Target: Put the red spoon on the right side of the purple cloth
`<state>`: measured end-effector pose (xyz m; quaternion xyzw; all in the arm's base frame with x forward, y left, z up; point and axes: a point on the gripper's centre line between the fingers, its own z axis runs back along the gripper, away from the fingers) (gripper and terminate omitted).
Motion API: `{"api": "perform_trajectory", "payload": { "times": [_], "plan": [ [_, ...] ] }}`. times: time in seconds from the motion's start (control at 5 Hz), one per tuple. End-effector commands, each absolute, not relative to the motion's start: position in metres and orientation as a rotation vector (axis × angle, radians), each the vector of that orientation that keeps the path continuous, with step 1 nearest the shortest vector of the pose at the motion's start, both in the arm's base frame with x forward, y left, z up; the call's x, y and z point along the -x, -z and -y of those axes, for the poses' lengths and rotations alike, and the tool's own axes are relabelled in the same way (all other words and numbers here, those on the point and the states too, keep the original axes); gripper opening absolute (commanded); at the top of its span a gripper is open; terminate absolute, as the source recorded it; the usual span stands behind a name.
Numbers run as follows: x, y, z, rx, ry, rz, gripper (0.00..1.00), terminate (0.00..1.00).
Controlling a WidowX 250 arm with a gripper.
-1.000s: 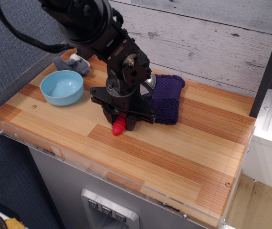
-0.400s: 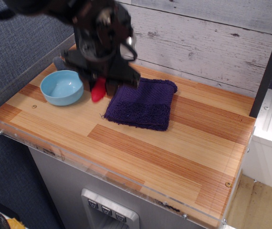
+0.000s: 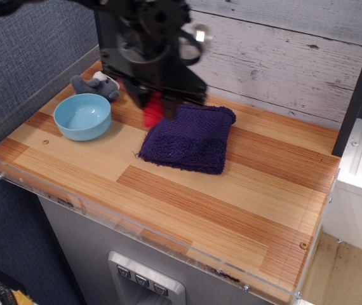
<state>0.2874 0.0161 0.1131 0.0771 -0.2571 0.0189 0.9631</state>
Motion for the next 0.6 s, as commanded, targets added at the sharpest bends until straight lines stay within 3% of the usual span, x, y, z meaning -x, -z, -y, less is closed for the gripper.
{"api": "perform_trajectory", "payload": {
  "times": [0.0, 0.2, 0.4],
  "plan": [
    [-0.281, -0.128, 0.057, -0.063, 0.152, 0.57, 0.0, 0.0],
    [-0.272, -0.119, 0.086, -0.038, 0.224, 0.553, 0.0, 0.0],
    [-0.269, -0.095, 0.106, -0.04, 0.286, 0.51, 0.0, 0.0]
  ]
}}
